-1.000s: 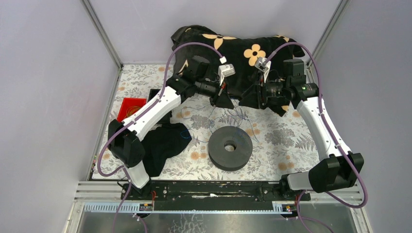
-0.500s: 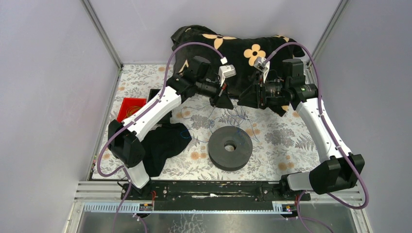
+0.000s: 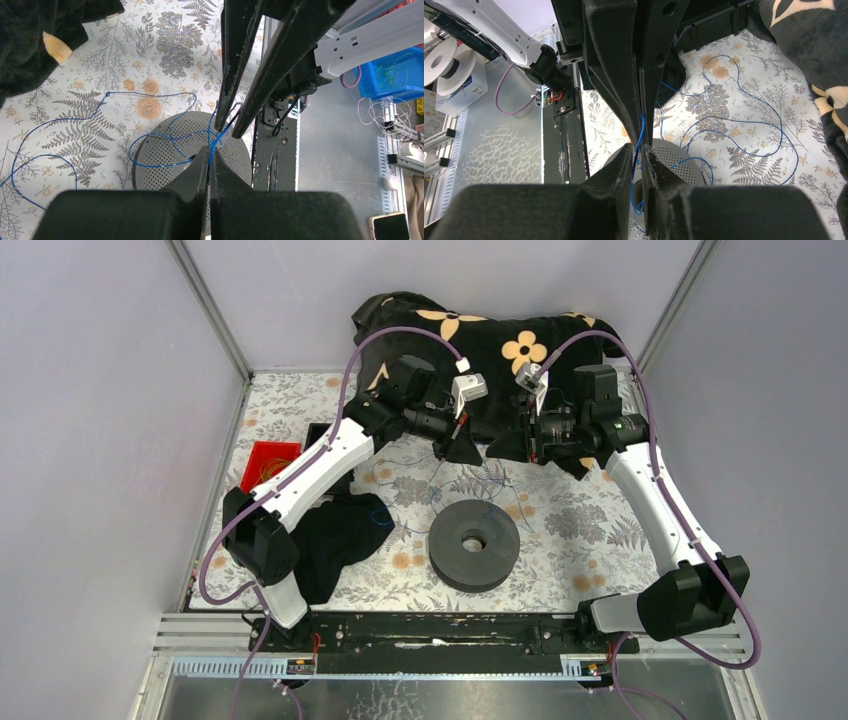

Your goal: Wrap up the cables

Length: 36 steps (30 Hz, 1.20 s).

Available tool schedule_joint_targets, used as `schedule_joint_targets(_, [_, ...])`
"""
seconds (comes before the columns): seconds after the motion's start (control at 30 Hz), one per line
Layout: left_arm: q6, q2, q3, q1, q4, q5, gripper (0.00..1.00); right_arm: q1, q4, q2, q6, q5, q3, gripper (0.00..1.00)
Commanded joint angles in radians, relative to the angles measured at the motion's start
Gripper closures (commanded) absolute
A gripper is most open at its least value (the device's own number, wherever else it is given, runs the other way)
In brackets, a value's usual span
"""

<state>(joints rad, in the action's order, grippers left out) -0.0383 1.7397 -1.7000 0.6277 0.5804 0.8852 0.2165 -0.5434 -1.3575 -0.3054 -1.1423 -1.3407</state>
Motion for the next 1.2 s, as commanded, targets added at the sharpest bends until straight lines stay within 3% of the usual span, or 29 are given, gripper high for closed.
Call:
schedule_joint_targets(0.0, [-0.022, 0.006, -0.029, 0.003, 0.001, -0.007, 1.00, 0.009, 0.001, 0.011, -0.014, -0.015, -0.002, 0.86])
schedule_joint_targets(0.13, [-0.026, 0.006, -0.028, 0.003, 0.001, -0.006, 0.98, 0.010, 0.000, 0.013, -0.008, 0.017, -0.007, 1.00])
schedule_joint_targets(0.37, [-0.048, -0.056, 0.049, -0.011, -0.071, -0.006, 0.72, 0.008, -0.071, 0.047, -0.050, 0.180, -0.030, 1.00])
schedule_joint_targets(0.6, [-0.014, -0.113, 0.149, -0.017, -0.217, -0.010, 0.43, 0.007, -0.118, 0.073, -0.047, 0.171, -0.069, 1.00])
schedule_joint_targets(0.8, [0.120, -0.143, 0.265, -0.017, -0.408, 0.004, 0.28, 0.006, -0.039, 0.085, 0.066, 0.148, -0.062, 1.00])
schedule_joint_targets(0.97, [0.255, -0.148, 0.358, -0.017, -0.579, 0.031, 0.28, 0.004, 0.054, 0.092, 0.176, 0.104, -0.039, 1.00])
schedule_joint_targets(1.17, [0.391, -0.145, 0.444, -0.019, -0.768, 0.032, 0.44, 0.003, 0.148, 0.104, 0.261, 0.069, 0.004, 1.00])
